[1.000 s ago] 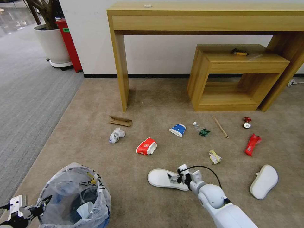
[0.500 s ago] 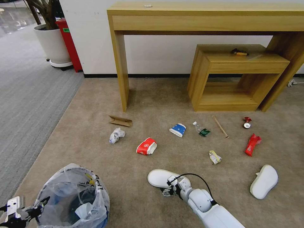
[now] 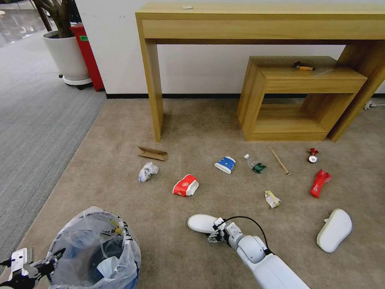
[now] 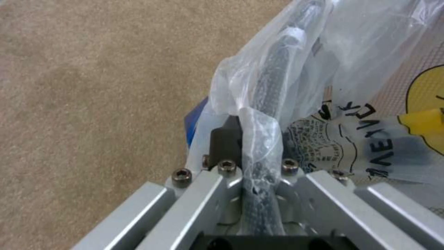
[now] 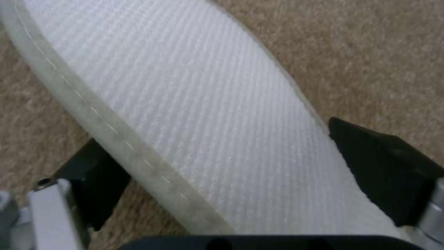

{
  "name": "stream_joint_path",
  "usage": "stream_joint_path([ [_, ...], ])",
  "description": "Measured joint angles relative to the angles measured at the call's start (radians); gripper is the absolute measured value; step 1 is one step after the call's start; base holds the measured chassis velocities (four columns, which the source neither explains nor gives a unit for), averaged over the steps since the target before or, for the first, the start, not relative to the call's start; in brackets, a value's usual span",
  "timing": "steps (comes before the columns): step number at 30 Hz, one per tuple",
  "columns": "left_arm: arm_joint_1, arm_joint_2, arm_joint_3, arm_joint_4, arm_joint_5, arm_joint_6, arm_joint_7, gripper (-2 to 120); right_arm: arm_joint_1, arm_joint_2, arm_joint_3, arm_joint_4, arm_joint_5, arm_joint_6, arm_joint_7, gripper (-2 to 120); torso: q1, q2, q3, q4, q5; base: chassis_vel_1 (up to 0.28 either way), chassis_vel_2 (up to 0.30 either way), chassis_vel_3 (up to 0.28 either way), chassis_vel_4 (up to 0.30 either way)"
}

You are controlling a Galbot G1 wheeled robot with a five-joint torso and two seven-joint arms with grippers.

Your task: Pick up the trash bin and place the garbage on the floor into it.

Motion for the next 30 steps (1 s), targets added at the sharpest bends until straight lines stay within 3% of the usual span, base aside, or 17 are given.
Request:
stream_joint_path([
  [5,-0.005,0.001,0.009,-0.005,0.002,0.000,-0.001,0,-0.005,-0.004,0.011,0.015,0.012,0.001,0.003,76,0.000,0.000,0.000,0.0000,0.0000,0.000,0.000,0.000,0.000],
  [8,-0.006,0.003,0.010,-0.006,0.002,0.000,-0.001,0,-0.007,-0.005,0.015,0.020,0.014,0.001,0.003,71,0.000,0.000,0.000,0.0000,-0.0001,0.000,0.000,0.000,0.000],
  [15,-0.010,0.013,0.011,-0.006,0.001,0.001,-0.002,0,-0.016,-0.015,0.031,0.056,0.090,-0.012,0.024,41,0.000,0.000,0.000,-0.0001,-0.0001,0.000,0.000,0.000,0.000],
  [20,-0.010,0.013,0.012,-0.007,0.001,0.001,-0.002,0,-0.015,-0.011,0.034,0.065,0.117,-0.018,0.037,28,0.000,0.000,0.000,0.0000,0.0000,0.000,0.000,0.000,0.000],
  [23,-0.010,0.016,0.012,-0.009,0.001,0.002,-0.003,0,-0.012,-0.007,0.048,0.075,0.114,-0.012,0.036,11,0.000,0.000,0.000,0.0000,0.0000,0.000,0.000,0.000,0.000],
  [26,-0.012,0.017,0.015,-0.009,0.004,0.002,-0.004,0,-0.014,-0.006,0.060,0.104,0.131,-0.011,0.033,3,0.000,0.000,0.000,0.0000,-0.0001,0.000,0.000,0.000,0.000],
  [30,-0.013,0.015,0.024,-0.012,0.009,0.003,-0.007,0,-0.017,-0.008,0.073,0.151,0.152,-0.010,0.037,3,0.000,0.000,0.000,0.0000,0.0000,0.000,0.000,0.000,0.000],
])
